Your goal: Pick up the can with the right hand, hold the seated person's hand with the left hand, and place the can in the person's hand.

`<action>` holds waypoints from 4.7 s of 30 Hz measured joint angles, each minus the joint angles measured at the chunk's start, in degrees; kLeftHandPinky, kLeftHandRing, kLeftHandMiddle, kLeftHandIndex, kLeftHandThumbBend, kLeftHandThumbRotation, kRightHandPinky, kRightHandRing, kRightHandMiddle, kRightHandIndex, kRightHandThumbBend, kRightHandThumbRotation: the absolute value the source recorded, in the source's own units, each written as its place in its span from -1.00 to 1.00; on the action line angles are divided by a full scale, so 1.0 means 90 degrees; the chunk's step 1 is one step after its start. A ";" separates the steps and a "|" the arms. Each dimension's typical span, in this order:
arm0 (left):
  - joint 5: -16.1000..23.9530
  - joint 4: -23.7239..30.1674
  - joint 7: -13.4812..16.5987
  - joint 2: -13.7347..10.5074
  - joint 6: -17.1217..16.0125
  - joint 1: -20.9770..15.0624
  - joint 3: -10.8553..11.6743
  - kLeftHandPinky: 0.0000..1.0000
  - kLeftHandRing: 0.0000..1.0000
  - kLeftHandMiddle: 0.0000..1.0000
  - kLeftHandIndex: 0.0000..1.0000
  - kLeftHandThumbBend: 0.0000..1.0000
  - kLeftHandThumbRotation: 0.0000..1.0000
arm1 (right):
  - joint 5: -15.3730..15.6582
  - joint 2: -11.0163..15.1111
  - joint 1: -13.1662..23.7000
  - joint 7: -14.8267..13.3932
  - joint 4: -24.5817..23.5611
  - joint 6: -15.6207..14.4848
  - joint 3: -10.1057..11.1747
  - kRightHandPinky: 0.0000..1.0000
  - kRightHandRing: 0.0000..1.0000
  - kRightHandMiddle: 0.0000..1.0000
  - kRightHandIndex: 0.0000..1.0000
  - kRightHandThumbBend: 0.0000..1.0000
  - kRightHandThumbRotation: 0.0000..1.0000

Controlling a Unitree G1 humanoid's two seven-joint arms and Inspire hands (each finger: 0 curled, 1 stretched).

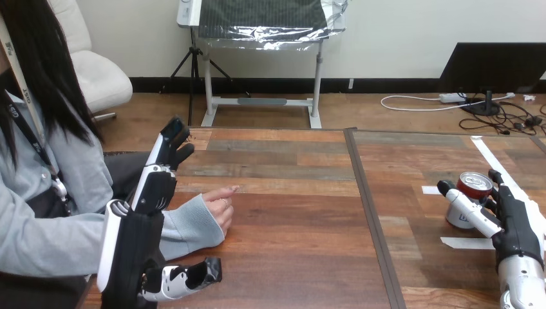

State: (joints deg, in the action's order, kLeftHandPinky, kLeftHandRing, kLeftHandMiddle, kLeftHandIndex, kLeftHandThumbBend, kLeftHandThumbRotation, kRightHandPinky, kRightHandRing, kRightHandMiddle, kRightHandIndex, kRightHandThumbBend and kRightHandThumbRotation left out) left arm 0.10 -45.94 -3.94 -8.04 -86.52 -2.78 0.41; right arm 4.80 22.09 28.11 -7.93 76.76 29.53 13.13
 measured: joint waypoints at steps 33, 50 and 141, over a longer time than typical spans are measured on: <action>-0.0175 0.0017 -0.0098 0.0004 -0.0003 0.0050 -0.0094 0.82 0.92 0.93 0.86 1.00 0.46 | -0.0172 -0.0111 0.0028 -0.0561 -0.0002 -0.0324 0.0150 0.29 0.38 0.45 0.47 0.83 -0.99; -0.0265 0.0036 -0.0139 0.0006 -0.0001 0.0059 -0.0187 0.82 0.90 0.91 0.84 1.00 0.47 | -0.0148 -0.0112 0.0211 -0.1198 -0.0003 -0.0795 0.0124 0.09 0.14 0.18 0.21 0.74 -1.00; 0.0042 0.0032 -0.0161 0.0036 -0.0062 0.0055 0.0089 0.68 0.84 0.90 0.86 1.00 0.57 | -0.0319 -0.0055 0.0354 -0.1168 -0.0006 -0.1118 0.0153 0.32 0.45 0.50 0.56 0.97 -0.88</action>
State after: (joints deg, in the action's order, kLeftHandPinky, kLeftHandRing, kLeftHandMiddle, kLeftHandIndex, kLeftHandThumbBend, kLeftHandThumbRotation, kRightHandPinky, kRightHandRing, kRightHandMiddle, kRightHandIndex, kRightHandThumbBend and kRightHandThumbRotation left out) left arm 0.48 -45.65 -5.39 -7.72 -87.08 -2.28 1.21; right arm 1.92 21.60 31.29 -18.44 76.71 19.46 14.51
